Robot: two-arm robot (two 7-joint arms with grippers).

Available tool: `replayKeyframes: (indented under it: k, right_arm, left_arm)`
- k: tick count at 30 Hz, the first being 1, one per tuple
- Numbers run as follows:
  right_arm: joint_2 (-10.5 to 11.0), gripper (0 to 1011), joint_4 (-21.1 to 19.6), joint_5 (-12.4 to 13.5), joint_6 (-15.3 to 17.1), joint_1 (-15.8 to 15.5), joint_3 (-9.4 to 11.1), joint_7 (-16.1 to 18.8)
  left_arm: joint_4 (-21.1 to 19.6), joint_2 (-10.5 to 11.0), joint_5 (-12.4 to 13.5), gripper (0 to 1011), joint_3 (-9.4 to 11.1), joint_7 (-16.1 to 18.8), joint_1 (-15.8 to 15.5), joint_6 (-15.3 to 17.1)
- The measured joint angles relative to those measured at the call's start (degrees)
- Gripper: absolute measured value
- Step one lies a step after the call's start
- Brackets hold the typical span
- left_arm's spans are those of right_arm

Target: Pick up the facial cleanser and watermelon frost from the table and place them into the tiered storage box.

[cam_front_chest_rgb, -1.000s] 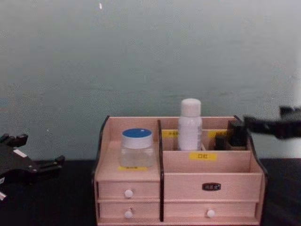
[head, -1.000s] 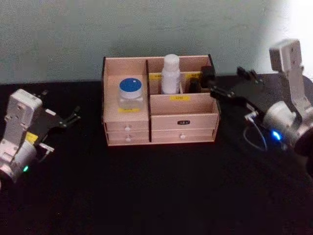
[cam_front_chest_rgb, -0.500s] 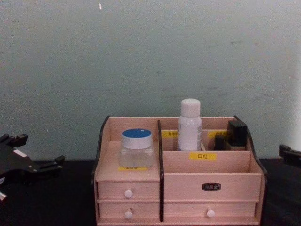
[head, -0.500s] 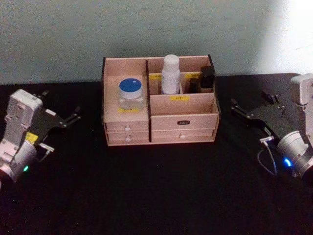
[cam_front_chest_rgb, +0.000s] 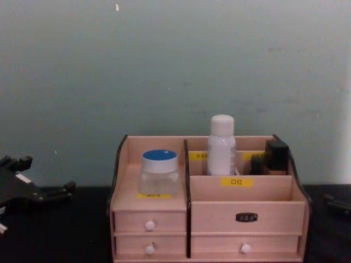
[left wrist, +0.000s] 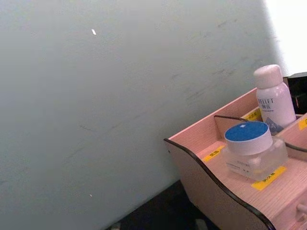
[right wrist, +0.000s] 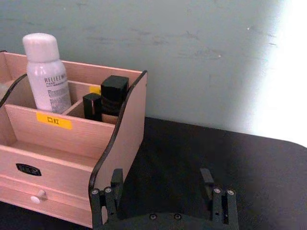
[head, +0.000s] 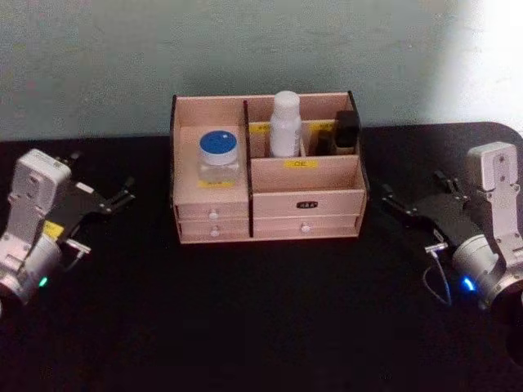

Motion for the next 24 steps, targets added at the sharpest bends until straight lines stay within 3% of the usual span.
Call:
replayKeyframes:
  k: [24]
  right_arm:
    - [0.21,1003,-0.16,0.23,-0.03,0.07,-0.14,0.20]
  left_arm:
    - [0.00,0.00,0.00,1001,0.00,0.00,0.00,0.00]
